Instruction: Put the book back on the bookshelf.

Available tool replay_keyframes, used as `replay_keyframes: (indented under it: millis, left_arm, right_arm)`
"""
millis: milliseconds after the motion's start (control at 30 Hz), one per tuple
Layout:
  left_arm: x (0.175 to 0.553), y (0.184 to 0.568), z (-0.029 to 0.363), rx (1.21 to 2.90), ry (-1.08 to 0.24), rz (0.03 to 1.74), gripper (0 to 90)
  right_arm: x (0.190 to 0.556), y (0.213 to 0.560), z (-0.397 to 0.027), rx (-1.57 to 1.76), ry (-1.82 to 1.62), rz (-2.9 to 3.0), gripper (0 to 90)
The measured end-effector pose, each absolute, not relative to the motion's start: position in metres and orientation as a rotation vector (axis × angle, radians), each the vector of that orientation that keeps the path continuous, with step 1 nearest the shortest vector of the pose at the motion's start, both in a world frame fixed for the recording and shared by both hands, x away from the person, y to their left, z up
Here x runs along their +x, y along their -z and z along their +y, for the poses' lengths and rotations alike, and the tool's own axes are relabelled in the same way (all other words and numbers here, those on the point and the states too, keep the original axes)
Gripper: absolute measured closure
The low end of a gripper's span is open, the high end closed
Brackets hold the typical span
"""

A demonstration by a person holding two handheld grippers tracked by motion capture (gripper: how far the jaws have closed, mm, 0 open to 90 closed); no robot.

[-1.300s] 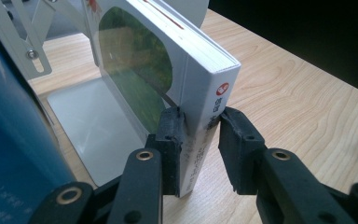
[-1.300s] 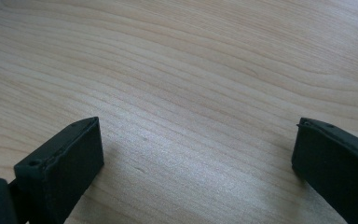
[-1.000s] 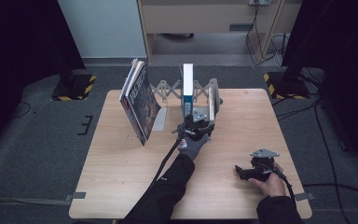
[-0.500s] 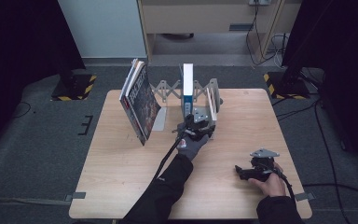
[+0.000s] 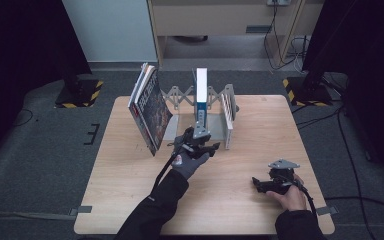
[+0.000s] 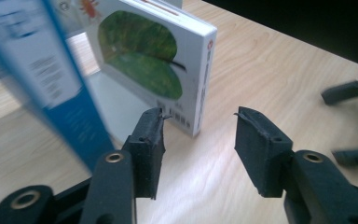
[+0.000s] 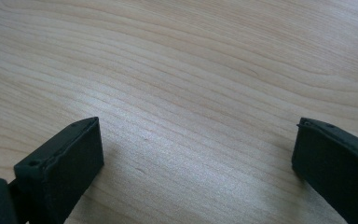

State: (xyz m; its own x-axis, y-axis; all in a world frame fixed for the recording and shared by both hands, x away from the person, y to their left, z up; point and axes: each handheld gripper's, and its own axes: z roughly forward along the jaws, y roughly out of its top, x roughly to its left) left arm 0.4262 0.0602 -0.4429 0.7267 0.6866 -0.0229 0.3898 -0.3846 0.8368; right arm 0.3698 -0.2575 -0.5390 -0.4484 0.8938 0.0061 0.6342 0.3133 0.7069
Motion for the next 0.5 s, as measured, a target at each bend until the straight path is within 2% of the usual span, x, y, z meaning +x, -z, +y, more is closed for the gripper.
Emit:
replay_keyframes:
  millis: [200, 500]
  left_arm:
    - [0.396, 0.441, 0.107, 2.114, -0.439, 0.815, 42.7]
    - [0.361, 0.463, 0.188, 2.104, -0.396, 1.013, 33.4]
  right_arm:
    - [0.37, 0.539, -0.257, 1.36, -0.915, 2.198, 2.3]
    - [0.369, 0.539, -0.257, 1.37, -0.917, 2.191, 2.3]
